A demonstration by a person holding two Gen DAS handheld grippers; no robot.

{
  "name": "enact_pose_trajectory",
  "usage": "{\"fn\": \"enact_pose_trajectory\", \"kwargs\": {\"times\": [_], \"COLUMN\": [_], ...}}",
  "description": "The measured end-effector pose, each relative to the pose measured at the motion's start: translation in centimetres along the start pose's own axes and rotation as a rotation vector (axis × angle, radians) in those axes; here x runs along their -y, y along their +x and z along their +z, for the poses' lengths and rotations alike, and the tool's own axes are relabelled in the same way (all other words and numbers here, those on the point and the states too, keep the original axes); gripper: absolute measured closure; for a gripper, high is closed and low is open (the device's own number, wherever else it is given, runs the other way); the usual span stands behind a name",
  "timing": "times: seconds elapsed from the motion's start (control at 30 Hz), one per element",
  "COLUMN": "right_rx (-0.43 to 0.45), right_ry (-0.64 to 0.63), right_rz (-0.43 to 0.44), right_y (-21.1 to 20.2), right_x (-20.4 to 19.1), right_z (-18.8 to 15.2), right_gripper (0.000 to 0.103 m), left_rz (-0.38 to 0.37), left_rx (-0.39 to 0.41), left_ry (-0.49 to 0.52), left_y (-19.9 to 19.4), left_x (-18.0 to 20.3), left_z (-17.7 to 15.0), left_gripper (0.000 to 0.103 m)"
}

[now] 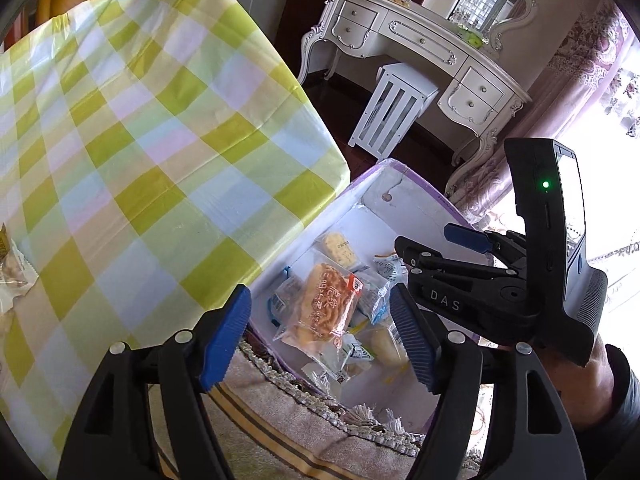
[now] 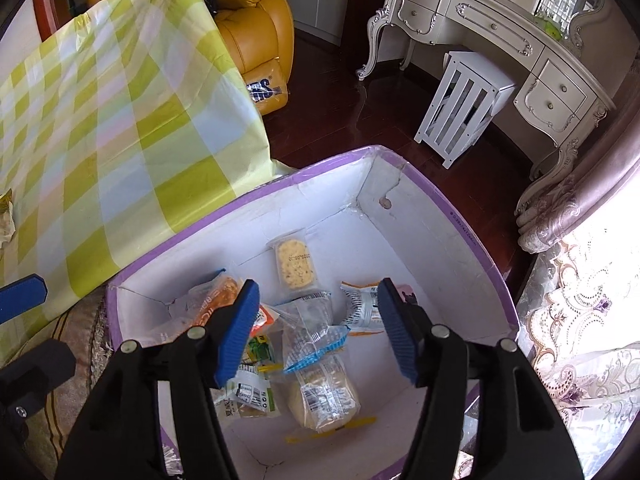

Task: Organize snacks
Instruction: 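Carry both items over the white box and release them inside, then grasp the black-pink chocolate bar with the left tool while the right tool grasps the white cookie bag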

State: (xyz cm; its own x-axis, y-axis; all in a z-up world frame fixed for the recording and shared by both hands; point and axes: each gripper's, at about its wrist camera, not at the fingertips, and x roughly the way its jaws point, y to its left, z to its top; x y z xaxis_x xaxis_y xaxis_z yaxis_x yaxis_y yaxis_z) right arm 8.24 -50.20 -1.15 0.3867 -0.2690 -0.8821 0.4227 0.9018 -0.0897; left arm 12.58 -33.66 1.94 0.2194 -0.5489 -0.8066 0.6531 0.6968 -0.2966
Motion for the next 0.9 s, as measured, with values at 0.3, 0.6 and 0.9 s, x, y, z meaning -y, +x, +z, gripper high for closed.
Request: {"fn": "enact_pose_trajectory", "kwargs": {"times": [0.3, 0.6, 0.9], "right_rx": [0.049, 0.068, 0.067], "right_ry": [-0.049, -0.103, -0.160], "right_rz": [0.029, 0.078, 0.144], "right_y": [-2.3, -3.3, -3.4], "right_x": [-3.6, -8.3, -13.0], "right_z": [1.2, 1.8, 1.7], "right_gripper": [0.032, 0.029, 0.029], "left_rz": [0.062, 0.134, 0.180], "left_rx": [0.083, 0.143, 0.178], "left_ry": [-0.049, -0.128, -0.230], "left_y": [-3.2, -6.0, -7.9], "left_x": [-3.0, -7.0, -11.4], "left_z": [0.2, 0.2, -0.5], "left_gripper": [0.031, 0.031, 0.031]}}
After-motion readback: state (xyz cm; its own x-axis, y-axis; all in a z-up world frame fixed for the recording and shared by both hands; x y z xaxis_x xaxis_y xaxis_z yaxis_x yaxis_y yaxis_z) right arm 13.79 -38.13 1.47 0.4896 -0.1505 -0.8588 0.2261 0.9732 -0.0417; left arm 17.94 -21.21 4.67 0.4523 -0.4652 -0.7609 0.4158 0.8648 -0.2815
